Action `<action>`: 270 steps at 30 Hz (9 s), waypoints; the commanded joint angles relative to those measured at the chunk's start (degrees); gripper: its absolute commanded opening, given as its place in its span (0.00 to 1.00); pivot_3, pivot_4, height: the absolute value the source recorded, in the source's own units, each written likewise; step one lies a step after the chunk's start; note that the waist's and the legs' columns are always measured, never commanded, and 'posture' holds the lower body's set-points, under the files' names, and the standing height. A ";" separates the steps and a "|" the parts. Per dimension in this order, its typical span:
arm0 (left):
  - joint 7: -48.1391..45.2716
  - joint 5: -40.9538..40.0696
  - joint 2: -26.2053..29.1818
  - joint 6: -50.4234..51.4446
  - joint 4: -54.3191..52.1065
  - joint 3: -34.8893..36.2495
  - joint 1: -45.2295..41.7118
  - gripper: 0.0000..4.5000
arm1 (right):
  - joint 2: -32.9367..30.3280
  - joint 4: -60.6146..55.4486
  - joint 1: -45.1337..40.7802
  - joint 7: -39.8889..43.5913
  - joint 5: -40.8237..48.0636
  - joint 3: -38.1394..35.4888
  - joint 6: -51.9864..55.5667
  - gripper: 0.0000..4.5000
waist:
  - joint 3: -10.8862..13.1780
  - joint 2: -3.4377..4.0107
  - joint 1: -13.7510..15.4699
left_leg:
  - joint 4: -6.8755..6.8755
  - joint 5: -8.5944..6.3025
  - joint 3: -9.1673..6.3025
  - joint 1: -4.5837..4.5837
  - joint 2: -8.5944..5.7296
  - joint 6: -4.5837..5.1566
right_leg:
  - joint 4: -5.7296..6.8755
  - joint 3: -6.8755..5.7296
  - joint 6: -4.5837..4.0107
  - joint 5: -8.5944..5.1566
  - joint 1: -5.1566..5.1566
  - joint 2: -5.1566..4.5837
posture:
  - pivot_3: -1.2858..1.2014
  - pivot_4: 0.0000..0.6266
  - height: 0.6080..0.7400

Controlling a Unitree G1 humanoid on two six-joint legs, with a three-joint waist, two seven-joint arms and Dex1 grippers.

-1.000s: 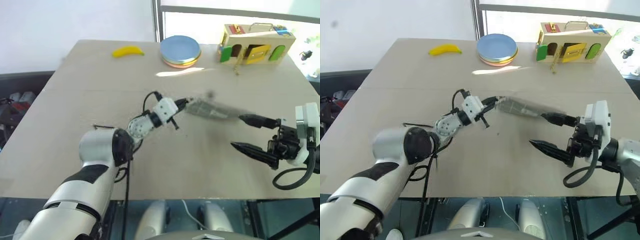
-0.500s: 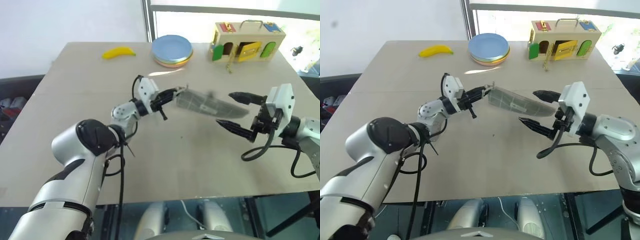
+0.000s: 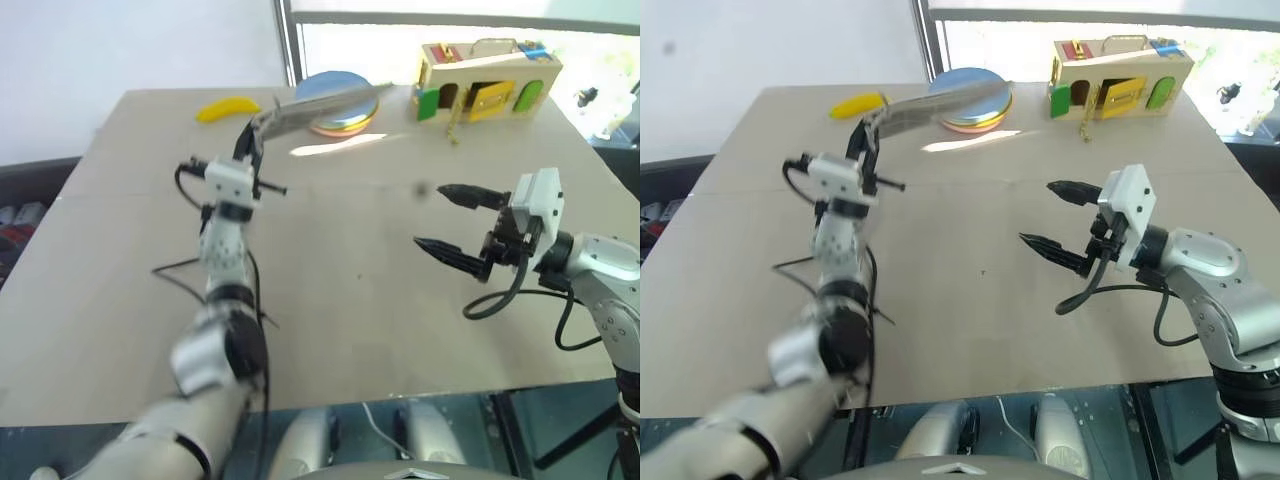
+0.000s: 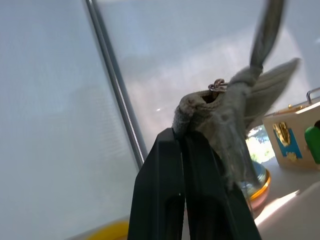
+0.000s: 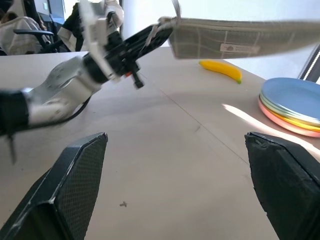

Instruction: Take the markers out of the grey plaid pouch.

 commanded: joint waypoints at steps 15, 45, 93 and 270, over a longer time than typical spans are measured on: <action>-7.81 -17.42 7.61 56.48 -43.06 -23.48 10.05 0.01 | -0.43 1.90 -2.22 1.11 -3.53 -0.99 -3.65 1.00 | -0.07 0.12 1.04 | 0.14 -0.04 -0.31 0.90 -0.13 0.04 | -0.07 0.10 0.03 0.08 0.91 0.31 | 0.52 0.24 1.00; -4.38 -24.92 9.86 63.85 -50.37 -36.74 17.01 0.00 | 15.39 6.91 -11.91 -5.20 -8.53 8.22 -3.31 0.21 | -0.05 0.17 0.98 | -0.39 -0.03 -0.27 0.95 -0.15 0.02 | -0.42 0.39 0.02 0.09 0.73 0.32 | 0.52 0.24 1.00; -1.28 -28.69 18.44 66.62 -53.78 -33.22 24.15 0.00 | 0.83 9.79 -3.97 -10.54 -2.87 -8.50 4.26 0.96 | 0.11 0.44 0.86 | -0.56 -0.03 -0.18 0.95 -0.13 0.02 | -0.54 0.55 0.02 0.09 0.71 0.30 | 0.52 0.24 1.00; -2.29 -61.05 9.14 88.06 -47.96 -33.51 26.84 0.00 | -8.43 32.30 -20.26 25.50 -42.45 21.83 -30.16 0.01 | 0.14 0.48 1.06 | -0.52 -0.03 -0.56 0.97 -0.16 -0.03 | -0.86 0.46 -0.13 0.21 0.80 0.24 | 0.52 0.24 1.00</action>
